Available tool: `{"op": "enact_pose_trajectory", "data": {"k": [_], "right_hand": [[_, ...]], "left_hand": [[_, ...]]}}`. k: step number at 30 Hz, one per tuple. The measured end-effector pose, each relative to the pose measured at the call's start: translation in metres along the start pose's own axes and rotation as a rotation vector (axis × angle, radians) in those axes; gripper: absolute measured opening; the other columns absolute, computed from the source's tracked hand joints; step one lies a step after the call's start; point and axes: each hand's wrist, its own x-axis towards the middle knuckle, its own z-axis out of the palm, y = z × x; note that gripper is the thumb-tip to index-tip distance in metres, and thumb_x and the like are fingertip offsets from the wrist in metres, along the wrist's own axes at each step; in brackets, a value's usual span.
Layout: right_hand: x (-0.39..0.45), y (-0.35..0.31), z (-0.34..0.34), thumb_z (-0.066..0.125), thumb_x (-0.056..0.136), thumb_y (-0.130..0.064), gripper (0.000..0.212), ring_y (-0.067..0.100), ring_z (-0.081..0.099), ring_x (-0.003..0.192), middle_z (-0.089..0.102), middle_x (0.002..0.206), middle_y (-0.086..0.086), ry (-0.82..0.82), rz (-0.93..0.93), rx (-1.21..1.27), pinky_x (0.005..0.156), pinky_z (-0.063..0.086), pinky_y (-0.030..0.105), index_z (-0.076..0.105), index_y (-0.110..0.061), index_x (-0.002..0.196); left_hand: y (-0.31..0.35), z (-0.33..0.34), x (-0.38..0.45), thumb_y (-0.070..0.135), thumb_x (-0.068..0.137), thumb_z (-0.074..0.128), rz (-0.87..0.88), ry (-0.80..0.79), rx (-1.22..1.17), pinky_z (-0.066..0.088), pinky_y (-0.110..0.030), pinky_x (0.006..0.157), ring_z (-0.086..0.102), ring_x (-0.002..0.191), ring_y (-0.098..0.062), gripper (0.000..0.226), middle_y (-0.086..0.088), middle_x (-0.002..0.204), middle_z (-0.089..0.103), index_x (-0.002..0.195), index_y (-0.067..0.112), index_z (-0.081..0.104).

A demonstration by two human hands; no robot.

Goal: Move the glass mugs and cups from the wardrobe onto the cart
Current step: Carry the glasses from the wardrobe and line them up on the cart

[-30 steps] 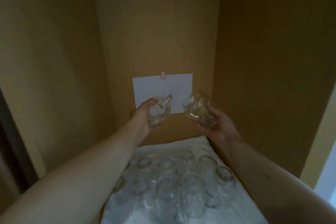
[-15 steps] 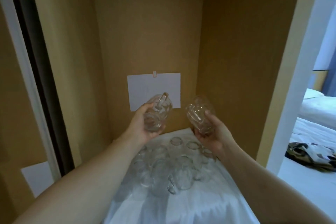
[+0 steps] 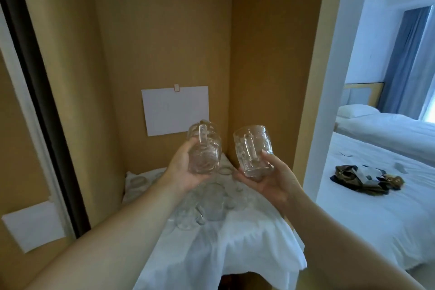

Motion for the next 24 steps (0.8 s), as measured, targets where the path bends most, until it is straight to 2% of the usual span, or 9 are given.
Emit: {"op": "enact_pose_trajectory", "data": {"k": [3,5,7,9,11,14,16,20,24], "right_hand": [[-0.02,-0.018,-0.008,0.083,0.078,-0.017,0.035,0.04,0.067,0.11,0.068,0.117,0.021,-0.021,0.027,-0.044,0.095,0.052,0.06,0.068,-0.009,0.108],[-0.033,-0.032,-0.016,0.08,0.078,-0.018,0.046,0.036,0.064,0.119,0.064,0.127,0.018,-0.015,0.042,-0.05,0.1,0.051,0.056,0.064,-0.01,0.121],[-0.05,-0.046,-0.027,0.083,0.076,-0.015,0.058,0.037,0.056,0.131,0.059,0.134,0.019,-0.017,0.045,-0.043,0.107,0.045,0.057,0.06,-0.01,0.129],[-0.069,-0.06,-0.039,0.088,0.07,-0.014,0.066,0.038,0.059,0.125,0.061,0.13,0.02,-0.025,0.027,-0.054,0.105,0.046,0.059,0.061,-0.007,0.129],[-0.087,-0.074,-0.052,0.085,0.075,-0.018,0.057,0.037,0.064,0.116,0.063,0.127,0.02,-0.05,0.028,-0.059,0.101,0.05,0.057,0.065,-0.005,0.126],[-0.114,-0.097,-0.074,0.067,0.092,-0.024,0.039,0.039,0.058,0.125,0.059,0.134,0.021,-0.007,0.034,-0.027,0.109,0.042,0.057,0.065,-0.004,0.126],[-0.129,-0.114,-0.088,0.065,0.093,-0.027,0.044,0.041,0.055,0.127,0.056,0.138,0.023,0.049,0.026,-0.008,0.111,0.04,0.058,0.061,-0.003,0.13],[-0.162,-0.147,-0.12,0.071,0.09,-0.028,0.066,0.043,0.057,0.122,0.051,0.146,0.024,0.12,-0.044,-0.005,0.101,0.049,0.062,0.048,-0.006,0.148],[-0.199,-0.178,-0.159,0.074,0.087,-0.027,0.069,0.043,0.062,0.113,0.061,0.128,0.025,0.187,-0.111,-0.003,0.097,0.051,0.061,0.048,-0.004,0.147]], "left_hand": [[-0.012,0.017,-0.012,0.034,0.062,0.089,0.009,0.01,0.015,0.057,-0.054,0.088,0.074,0.093,-0.036,0.073,-0.021,0.115,0.073,0.125,0.006,0.066],[-0.024,0.032,-0.021,0.037,0.069,0.087,0.009,0.009,0.019,0.057,-0.052,0.088,0.069,0.096,-0.033,0.07,-0.017,0.12,0.07,0.127,0.005,0.066],[-0.038,0.05,-0.029,0.043,0.082,0.079,0.002,-0.006,0.044,0.056,-0.05,0.083,0.067,0.087,-0.03,0.055,-0.015,0.111,0.069,0.123,0.008,0.068],[-0.054,0.07,-0.036,0.047,0.089,0.071,-0.009,-0.01,0.079,0.053,-0.049,0.08,0.064,0.08,-0.028,0.043,-0.012,0.097,0.069,0.113,0.012,0.069],[-0.07,0.093,-0.044,0.048,0.091,0.068,-0.037,0.001,0.082,0.055,-0.039,0.07,0.064,0.068,-0.024,0.037,-0.008,0.08,0.068,0.103,0.013,0.067],[-0.096,0.125,-0.056,0.044,0.095,0.064,-0.09,-0.052,0.028,0.051,-0.024,0.047,0.062,0.047,-0.017,0.03,-0.003,0.063,0.064,0.094,0.014,0.063],[-0.114,0.146,-0.06,0.042,0.096,0.062,-0.099,-0.108,0.023,0.054,-0.026,0.052,0.067,0.056,-0.019,0.029,-0.004,0.074,0.068,0.101,0.013,0.065],[-0.152,0.189,-0.065,0.044,0.096,0.059,-0.127,-0.217,0.03,0.056,-0.034,0.068,0.069,0.074,-0.023,0.038,-0.006,0.092,0.071,0.118,0.014,0.066],[-0.188,0.234,-0.065,0.052,0.08,0.071,-0.2,-0.281,0.083,0.056,-0.038,0.067,0.071,0.073,-0.029,0.063,-0.014,0.096,0.071,0.124,0.008,0.063]]}}
